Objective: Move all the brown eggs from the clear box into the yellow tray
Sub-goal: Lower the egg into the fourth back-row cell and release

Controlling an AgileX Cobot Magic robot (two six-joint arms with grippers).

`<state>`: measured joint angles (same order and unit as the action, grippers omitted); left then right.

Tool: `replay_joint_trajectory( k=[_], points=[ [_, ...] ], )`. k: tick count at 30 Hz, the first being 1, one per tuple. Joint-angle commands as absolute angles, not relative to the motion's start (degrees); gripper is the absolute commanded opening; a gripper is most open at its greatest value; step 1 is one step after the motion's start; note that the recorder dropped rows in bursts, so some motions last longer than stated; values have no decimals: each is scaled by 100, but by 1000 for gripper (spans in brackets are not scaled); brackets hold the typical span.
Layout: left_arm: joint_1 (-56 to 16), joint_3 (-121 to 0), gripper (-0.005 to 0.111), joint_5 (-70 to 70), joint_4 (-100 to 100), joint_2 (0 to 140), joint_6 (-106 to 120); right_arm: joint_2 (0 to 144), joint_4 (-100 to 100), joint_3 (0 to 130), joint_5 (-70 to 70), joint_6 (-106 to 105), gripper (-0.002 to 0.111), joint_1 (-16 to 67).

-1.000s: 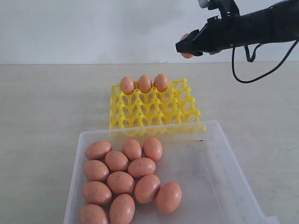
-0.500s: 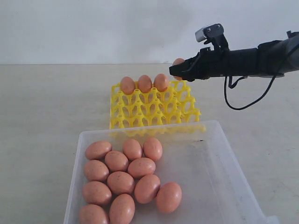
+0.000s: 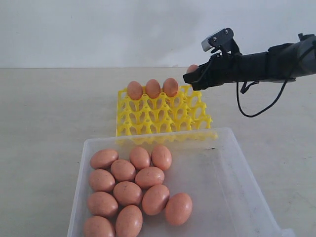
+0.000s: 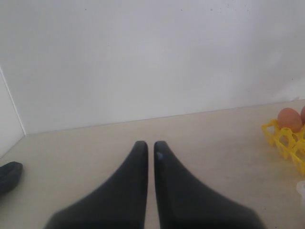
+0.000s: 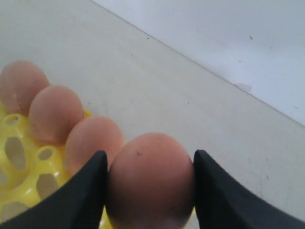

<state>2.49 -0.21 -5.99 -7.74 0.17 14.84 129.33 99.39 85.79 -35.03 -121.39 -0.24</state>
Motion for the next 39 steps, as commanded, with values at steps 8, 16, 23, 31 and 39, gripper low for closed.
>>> replay_joint_trajectory(
  k=[8, 16, 23, 31, 39],
  points=[
    [211, 0, 4, -588, -790, 0, 1500, 13313, 9995, 9198, -3154, -11682, 0, 71],
    [211, 0, 4, -577, -790, 0, 1500, 13526, 9995, 9198, -3494, -11594, 0, 71],
    [211, 0, 4, -577, -790, 0, 1500, 13604, 9995, 9198, -3537, -11617, 4, 71],
    [211, 0, 4, -578, -790, 0, 1500, 13604, 9995, 9198, -3537, -11605, 39, 71],
    [211, 0, 4, -578, -790, 0, 1500, 13604, 9995, 9198, -3526, -11592, 58, 71]
  ],
)
